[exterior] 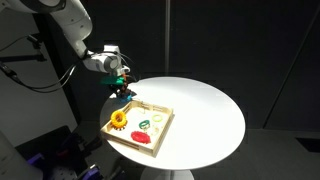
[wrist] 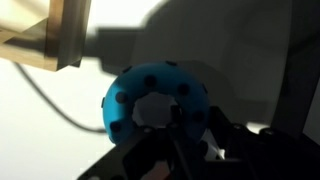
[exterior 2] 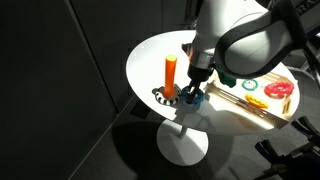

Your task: Put the blue object inside the tray

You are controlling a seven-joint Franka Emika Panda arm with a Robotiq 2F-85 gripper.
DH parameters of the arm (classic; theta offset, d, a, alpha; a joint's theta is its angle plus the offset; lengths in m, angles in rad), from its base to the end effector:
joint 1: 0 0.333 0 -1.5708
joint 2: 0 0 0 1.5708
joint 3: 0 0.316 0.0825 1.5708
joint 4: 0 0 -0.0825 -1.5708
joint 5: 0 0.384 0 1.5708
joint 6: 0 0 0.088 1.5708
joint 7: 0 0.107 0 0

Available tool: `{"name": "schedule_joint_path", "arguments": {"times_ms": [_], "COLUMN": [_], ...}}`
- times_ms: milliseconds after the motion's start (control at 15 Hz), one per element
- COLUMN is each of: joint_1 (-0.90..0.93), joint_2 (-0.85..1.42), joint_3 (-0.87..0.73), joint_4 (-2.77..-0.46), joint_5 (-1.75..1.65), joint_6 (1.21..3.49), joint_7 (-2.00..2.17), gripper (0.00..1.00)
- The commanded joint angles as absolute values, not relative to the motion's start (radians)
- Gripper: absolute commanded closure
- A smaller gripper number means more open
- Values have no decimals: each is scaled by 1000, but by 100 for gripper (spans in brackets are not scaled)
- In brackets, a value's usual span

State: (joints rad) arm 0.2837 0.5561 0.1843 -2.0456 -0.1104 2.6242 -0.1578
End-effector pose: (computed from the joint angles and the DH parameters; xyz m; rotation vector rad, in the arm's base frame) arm 0.5317 0.2711 0.1714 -2.9125 -1.0501 -0.0442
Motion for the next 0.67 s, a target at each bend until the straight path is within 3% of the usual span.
{"name": "schedule_joint_path", "arguments": {"times_ms": [0,600], "joint_1": [268,214], "joint_2": [468,287], "joint_3": [189,176], "joint_4": [-2078,-2190], "joint_5": [-114,-79], "joint_6": [2594,2463], "joint_7": [-134,-87], "gripper": [90,90]}}
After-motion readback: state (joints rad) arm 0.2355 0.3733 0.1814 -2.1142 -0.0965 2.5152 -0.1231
